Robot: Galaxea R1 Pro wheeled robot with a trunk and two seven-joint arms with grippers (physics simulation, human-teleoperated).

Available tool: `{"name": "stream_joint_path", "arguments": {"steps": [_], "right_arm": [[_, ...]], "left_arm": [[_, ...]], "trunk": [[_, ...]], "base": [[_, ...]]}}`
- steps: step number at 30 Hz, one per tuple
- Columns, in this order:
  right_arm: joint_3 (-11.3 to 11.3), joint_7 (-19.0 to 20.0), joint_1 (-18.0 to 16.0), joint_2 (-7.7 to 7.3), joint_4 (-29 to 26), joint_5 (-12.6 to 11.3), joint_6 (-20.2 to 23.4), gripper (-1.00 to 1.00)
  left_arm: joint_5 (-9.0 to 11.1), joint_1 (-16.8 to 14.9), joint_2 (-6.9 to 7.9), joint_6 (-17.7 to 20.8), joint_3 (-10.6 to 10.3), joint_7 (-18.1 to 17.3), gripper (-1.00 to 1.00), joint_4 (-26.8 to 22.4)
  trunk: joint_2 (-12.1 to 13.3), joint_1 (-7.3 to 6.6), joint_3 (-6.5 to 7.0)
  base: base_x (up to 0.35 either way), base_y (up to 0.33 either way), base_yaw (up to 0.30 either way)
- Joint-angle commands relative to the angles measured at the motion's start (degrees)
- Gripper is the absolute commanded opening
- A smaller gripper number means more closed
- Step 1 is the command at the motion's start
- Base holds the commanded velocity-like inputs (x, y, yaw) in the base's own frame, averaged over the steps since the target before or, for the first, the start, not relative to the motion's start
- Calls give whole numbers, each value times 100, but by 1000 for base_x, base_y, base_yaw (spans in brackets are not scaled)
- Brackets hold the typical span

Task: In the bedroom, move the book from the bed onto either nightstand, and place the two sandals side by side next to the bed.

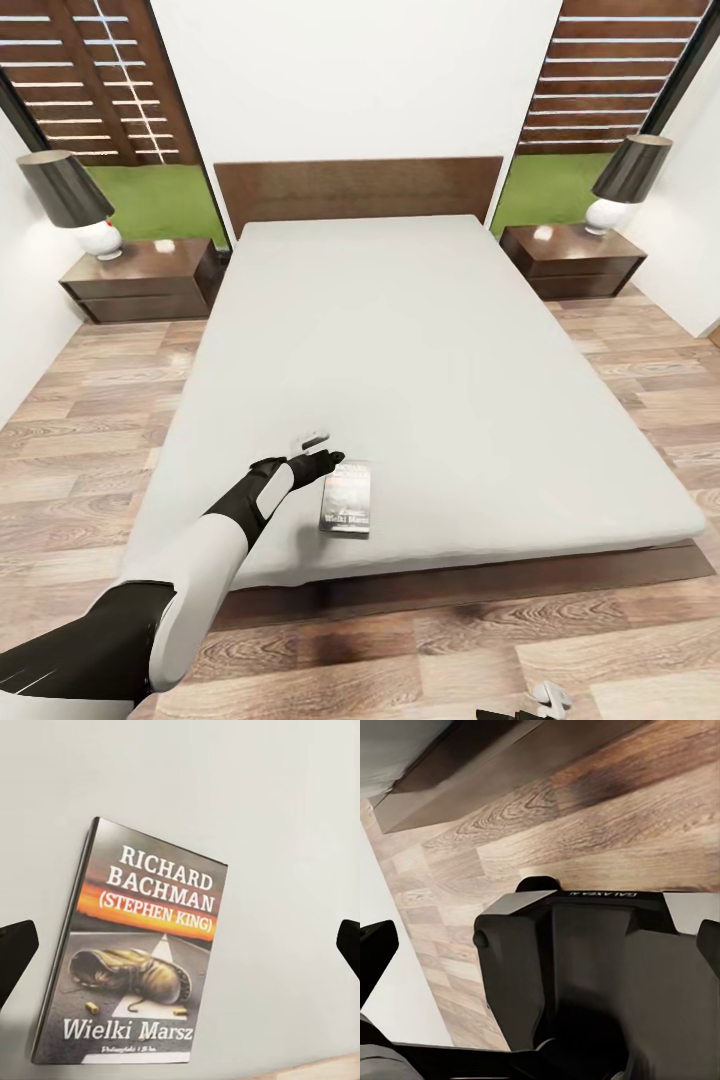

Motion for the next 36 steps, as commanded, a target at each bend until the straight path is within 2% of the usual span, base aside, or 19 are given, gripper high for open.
{"name": "stream_joint_path", "arguments": {"steps": [1, 36], "right_arm": [[42, 29, -7, 0, 15, -61, 27, 100], [42, 29, -7, -2, 15, -61, 27, 100]], "left_arm": [[20, -2, -1, 31, 13, -6, 100, -6], [20, -2, -1, 31, 12, -6, 100, -6]], "trunk": [[-45, 23, -23], [-1449, 792, -651]], "base": [[0, 0, 0], [0, 0, 0]]}}
